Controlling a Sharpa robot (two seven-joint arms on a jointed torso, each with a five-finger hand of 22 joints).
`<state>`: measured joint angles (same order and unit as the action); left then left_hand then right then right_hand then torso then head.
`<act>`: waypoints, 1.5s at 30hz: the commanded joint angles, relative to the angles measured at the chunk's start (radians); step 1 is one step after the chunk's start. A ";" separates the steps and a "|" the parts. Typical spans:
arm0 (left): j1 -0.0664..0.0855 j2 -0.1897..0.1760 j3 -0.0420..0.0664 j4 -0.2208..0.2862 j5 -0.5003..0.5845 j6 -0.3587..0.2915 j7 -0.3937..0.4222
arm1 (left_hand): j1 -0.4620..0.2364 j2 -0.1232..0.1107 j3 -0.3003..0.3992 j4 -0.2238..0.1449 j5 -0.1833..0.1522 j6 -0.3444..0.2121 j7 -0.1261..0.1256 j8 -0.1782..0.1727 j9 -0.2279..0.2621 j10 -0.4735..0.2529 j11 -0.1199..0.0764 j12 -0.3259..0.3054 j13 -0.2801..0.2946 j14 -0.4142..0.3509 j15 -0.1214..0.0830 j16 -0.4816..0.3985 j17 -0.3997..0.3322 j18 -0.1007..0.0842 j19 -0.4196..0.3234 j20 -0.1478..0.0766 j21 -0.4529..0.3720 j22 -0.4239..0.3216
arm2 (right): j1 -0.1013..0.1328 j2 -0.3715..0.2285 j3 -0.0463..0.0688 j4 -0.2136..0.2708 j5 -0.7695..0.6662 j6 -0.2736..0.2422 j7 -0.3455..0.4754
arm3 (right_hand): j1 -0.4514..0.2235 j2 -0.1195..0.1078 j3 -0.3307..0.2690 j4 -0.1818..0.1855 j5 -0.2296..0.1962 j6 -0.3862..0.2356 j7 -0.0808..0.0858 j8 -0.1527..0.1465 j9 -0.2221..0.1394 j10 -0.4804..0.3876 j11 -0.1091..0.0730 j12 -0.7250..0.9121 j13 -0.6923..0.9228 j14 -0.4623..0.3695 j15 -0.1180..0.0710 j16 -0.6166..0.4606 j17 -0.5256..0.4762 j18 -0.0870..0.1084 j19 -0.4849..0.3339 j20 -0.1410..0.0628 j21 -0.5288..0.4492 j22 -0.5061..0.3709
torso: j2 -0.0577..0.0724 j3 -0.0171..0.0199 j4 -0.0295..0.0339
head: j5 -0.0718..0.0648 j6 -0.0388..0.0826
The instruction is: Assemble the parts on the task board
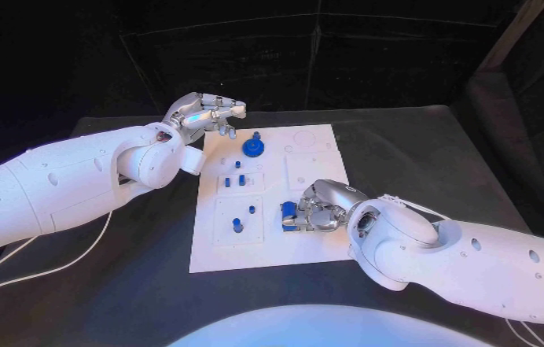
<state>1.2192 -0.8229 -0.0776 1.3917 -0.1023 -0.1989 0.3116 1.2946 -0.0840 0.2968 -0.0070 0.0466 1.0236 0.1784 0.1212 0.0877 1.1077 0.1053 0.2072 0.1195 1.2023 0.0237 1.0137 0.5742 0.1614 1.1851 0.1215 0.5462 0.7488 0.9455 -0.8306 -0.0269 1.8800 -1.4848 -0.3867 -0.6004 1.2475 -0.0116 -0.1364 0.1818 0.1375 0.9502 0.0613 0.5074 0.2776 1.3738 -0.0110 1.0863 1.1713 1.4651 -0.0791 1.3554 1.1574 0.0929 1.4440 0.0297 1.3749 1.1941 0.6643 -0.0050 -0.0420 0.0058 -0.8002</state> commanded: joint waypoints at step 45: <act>0.002 -0.013 0.001 0.012 0.003 0.002 0.008 | 0.001 0.011 -0.008 -0.001 0.002 -0.006 -0.001 0.005 -0.002 -0.010 0.002 0.006 0.002 -0.006 0.001 -0.006 -0.003 0.020 0.005 0.003 -0.004 -0.002 | 0.077 -0.288 0.005 0.071 0.067 0.051 0.093 | 0.084 0.064 -0.059 -0.008 0.114 -0.050 0.035 -0.102 -0.040 -0.023 0.023 -0.085 -0.040 0.034 0.016 -0.024 -0.036 -0.020 -0.001 0.012 0.003 0.002 | 0.000 -0.0025 -0.0007 | -0.026 -0.001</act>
<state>1.2191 -0.8336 -0.0777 1.3993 -0.1023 -0.1993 0.3111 1.2946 -0.0840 0.2968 -0.0070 0.0466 1.0236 0.1783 0.1212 0.0871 1.1041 0.1090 0.2072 0.1202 1.2024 0.0237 1.0137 0.5727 0.1615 1.1851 0.1215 0.5462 0.7480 1.0202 -1.1103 -0.0213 1.9553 -1.4159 -0.4054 -0.4871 1.3199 0.0514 -0.1947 0.1798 0.2447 0.8959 0.0963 0.4113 0.2404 1.3557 0.0072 1.0068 1.1343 1.4650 -0.0712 1.3380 1.1235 0.0771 1.4399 0.0339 1.3795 1.1936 0.6638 -0.0063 -0.0435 -0.0130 -0.8012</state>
